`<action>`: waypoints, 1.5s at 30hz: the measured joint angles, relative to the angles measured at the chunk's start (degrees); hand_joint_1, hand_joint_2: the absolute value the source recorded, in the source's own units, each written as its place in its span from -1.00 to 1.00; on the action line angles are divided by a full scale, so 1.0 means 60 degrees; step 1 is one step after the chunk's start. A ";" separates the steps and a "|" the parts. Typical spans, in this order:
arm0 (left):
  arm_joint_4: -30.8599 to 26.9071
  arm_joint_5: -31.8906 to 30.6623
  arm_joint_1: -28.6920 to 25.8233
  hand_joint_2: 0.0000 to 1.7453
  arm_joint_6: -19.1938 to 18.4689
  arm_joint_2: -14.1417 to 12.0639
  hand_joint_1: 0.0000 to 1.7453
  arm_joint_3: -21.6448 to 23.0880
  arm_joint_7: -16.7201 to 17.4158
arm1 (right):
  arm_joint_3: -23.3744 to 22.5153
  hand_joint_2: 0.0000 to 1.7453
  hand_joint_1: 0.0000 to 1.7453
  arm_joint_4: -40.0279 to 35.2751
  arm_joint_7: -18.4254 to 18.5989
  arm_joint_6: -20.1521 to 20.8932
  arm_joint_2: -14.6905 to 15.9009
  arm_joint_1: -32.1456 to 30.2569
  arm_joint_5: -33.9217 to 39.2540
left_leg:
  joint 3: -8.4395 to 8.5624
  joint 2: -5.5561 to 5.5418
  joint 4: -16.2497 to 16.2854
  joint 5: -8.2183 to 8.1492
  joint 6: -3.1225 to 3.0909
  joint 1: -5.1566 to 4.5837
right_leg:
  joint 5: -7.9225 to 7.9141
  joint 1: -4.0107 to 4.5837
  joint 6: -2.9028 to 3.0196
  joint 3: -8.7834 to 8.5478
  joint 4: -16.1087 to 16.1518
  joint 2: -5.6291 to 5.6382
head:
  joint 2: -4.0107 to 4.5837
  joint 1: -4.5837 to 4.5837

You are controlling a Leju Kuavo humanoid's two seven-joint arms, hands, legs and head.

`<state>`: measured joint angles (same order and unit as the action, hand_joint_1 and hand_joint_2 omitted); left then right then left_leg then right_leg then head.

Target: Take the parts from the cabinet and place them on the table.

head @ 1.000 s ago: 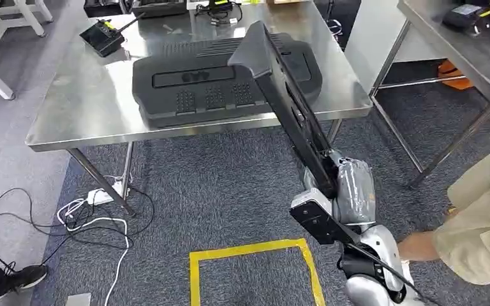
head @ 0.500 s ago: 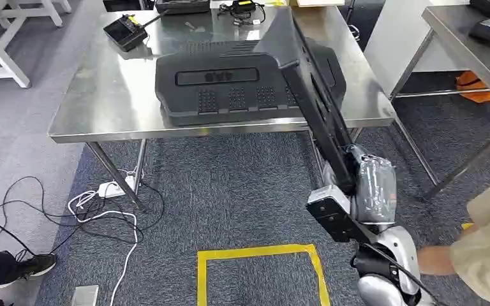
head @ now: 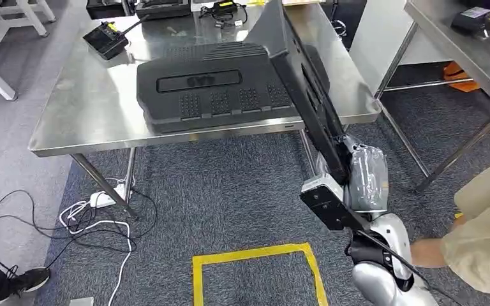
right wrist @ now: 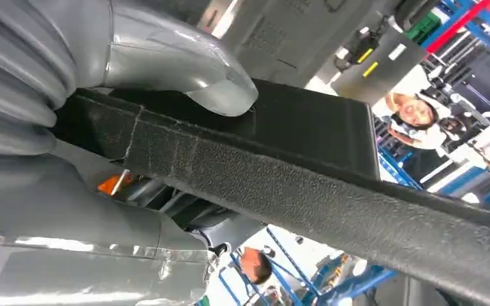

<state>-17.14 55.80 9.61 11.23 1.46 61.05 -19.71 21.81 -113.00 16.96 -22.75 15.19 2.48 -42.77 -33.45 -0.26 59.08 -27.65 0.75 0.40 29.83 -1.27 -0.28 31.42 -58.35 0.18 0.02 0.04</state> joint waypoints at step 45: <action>0.0015 0.0098 -0.0052 1.00 -0.0095 -0.0029 -1.00 0.0000 0.0011 | 0.0000 1.00 1.00 0.0659 -0.0273 -0.0197 0.0007 0.0251 0.0433 | 0.0326 -0.0006 -0.0181 -0.0233 -0.0277 0.0002 | -0.0397 -0.0065 -0.0312 0.0534 -0.0290 -0.0021 | -0.0004 -0.0412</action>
<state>-17.05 56.39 9.30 10.67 1.29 61.05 -19.65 21.81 -109.04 15.32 -23.93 15.23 3.99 -40.17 -31.49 -0.29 58.00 -29.05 -0.91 0.41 27.45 -1.66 -2.15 34.62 -60.09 0.05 0.00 -2.42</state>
